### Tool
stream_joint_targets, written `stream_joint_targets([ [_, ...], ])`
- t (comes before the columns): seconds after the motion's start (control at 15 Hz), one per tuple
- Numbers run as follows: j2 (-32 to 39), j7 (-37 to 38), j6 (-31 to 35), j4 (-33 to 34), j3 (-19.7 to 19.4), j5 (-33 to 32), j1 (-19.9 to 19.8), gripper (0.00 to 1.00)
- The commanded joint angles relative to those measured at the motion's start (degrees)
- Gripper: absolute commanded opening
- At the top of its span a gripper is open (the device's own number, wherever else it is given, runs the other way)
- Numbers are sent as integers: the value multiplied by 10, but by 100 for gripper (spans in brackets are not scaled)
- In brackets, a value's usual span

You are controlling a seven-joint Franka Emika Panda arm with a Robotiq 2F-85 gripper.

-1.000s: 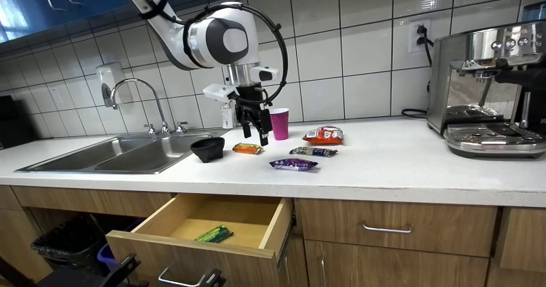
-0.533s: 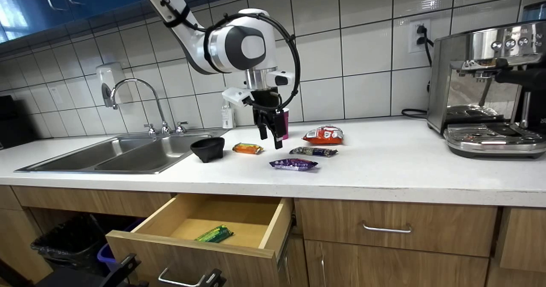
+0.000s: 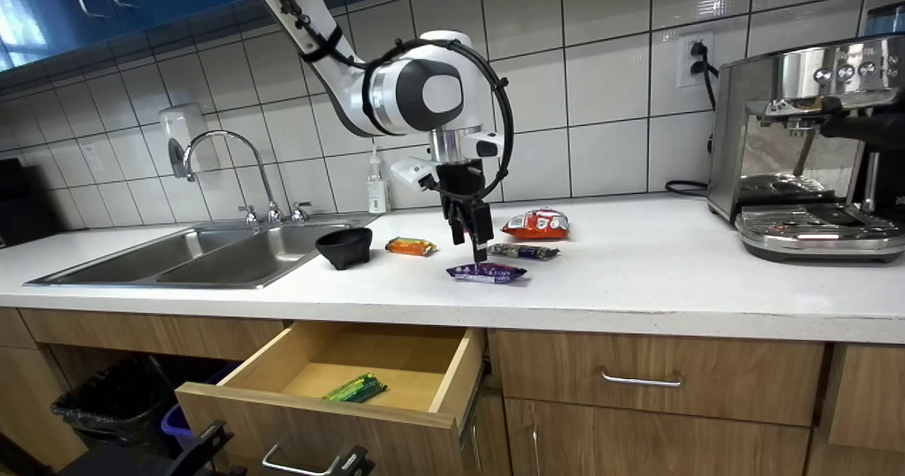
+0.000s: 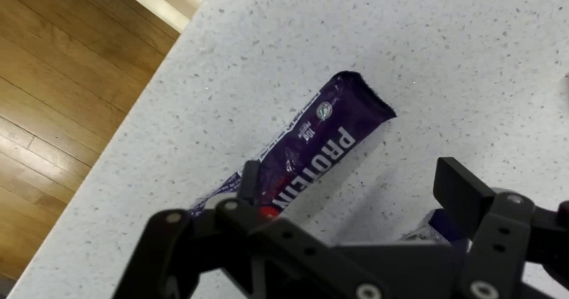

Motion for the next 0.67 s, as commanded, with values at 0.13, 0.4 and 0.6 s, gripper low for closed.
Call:
stream_joint_targets([
  [0.13, 25, 19, -12, 18, -6, 15, -9, 100],
  [0.4, 38, 27, -15, 25, -11, 20, -11, 100],
  [0.6, 46, 30, -17, 31, -14, 23, -13, 100],
])
